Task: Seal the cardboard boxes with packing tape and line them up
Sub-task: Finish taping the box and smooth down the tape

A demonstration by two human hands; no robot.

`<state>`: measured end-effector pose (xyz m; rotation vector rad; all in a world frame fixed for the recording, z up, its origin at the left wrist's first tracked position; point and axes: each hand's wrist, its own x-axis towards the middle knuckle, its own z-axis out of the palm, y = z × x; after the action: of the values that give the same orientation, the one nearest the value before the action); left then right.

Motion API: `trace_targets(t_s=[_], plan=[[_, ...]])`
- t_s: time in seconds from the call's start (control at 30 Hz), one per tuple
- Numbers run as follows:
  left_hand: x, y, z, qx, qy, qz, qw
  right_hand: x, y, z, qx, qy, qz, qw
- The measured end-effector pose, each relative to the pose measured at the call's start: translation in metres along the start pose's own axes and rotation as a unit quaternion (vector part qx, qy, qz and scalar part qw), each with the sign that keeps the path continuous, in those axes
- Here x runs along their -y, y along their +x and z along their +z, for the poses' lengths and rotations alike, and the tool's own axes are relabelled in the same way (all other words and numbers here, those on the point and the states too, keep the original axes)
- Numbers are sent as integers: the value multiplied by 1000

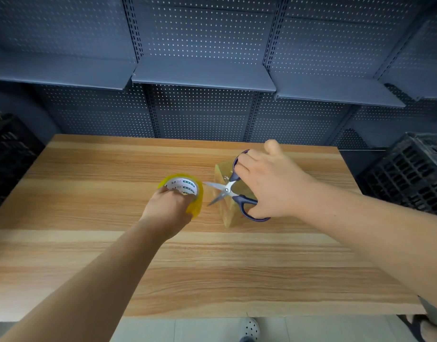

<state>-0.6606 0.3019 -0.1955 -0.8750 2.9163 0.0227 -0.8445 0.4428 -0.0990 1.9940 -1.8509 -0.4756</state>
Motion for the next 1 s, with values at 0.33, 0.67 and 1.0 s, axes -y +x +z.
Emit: trace_targets(t_s=[0.33,0.67,1.0], plan=[[6,-15,-24,-65,-112,-15,992,1,-69,45,15,514,391,763],[-51,-16,-77,-117,-358,22,926,34,-195,172,-25,511,667,542],[-155,13,-78,-80,-416,99,900,-1,-224,200,328,337,612,636]])
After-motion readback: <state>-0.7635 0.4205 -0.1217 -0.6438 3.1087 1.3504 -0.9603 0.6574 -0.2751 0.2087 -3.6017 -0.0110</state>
